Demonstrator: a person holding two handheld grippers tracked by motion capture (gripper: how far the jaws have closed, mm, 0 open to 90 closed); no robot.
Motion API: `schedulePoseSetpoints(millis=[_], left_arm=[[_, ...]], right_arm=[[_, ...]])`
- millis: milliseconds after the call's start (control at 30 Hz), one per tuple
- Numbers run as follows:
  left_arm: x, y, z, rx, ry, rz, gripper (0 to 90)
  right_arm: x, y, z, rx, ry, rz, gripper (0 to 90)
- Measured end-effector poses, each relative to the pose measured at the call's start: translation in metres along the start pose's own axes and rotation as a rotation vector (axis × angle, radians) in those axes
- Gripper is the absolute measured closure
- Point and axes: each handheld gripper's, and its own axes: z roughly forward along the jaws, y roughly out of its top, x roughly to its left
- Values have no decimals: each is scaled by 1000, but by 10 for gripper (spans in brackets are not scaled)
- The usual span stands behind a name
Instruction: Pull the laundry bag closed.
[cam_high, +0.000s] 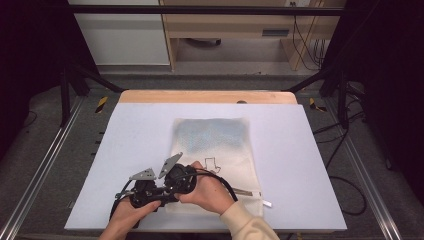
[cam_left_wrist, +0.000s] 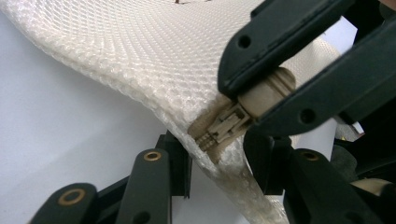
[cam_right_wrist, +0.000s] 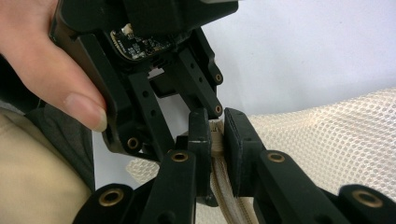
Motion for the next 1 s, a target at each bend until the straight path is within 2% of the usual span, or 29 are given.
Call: schedulePoseSetpoints(millis=[300, 467, 767, 1000], left_arm=[[0, 1, 2, 8, -2, 5, 769], [2, 2, 0, -3, 3, -4, 829], [1, 2, -1, 2, 12, 0, 847], [1, 3, -3, 12, 24, 15, 850]], right_arm=[[0, -1, 1, -11, 2, -3, 817], [-1, -3, 1, -5, -7, -1, 817], [-2, -6, 1, 3, -8, -12, 818], [-2, -8, 0, 31, -17, -17, 820]])
